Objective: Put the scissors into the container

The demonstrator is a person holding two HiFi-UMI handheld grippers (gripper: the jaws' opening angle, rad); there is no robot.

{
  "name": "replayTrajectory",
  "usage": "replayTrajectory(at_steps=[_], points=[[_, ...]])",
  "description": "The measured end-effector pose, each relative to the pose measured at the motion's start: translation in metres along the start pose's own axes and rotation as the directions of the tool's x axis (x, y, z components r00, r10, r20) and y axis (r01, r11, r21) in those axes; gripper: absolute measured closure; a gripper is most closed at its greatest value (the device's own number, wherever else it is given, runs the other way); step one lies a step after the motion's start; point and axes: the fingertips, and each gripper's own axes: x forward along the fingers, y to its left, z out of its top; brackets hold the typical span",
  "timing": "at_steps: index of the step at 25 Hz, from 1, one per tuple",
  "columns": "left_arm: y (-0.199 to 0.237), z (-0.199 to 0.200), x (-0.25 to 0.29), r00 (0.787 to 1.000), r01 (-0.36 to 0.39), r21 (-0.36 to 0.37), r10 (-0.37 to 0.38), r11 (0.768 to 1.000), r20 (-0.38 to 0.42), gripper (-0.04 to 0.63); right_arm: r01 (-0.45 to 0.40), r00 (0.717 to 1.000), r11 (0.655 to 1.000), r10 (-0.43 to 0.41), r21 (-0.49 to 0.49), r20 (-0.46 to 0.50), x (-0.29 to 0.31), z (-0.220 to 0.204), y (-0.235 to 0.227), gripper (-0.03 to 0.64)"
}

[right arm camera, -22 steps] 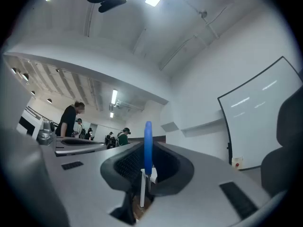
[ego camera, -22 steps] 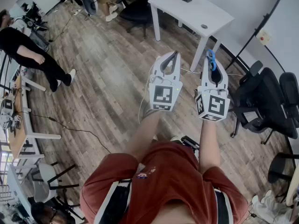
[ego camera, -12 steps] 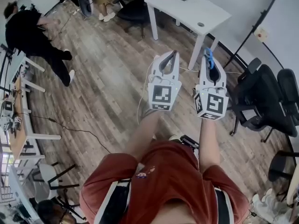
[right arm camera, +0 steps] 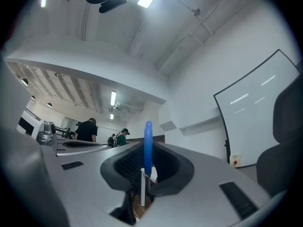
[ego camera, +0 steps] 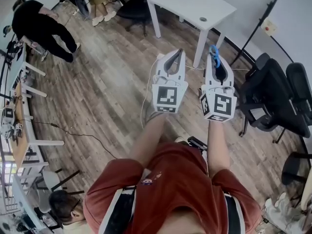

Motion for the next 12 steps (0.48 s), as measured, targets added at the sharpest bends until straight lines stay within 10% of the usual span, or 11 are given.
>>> replayTrajectory(at_steps=[12], points=[[-0.009,0.005,0.015,1.000,0.003,0.016,-0.004,1.000,0.021,0.583,0.014,1.000,1.000,-0.014,0.012,0.008,0.006,-0.006,-0.017,0.558]])
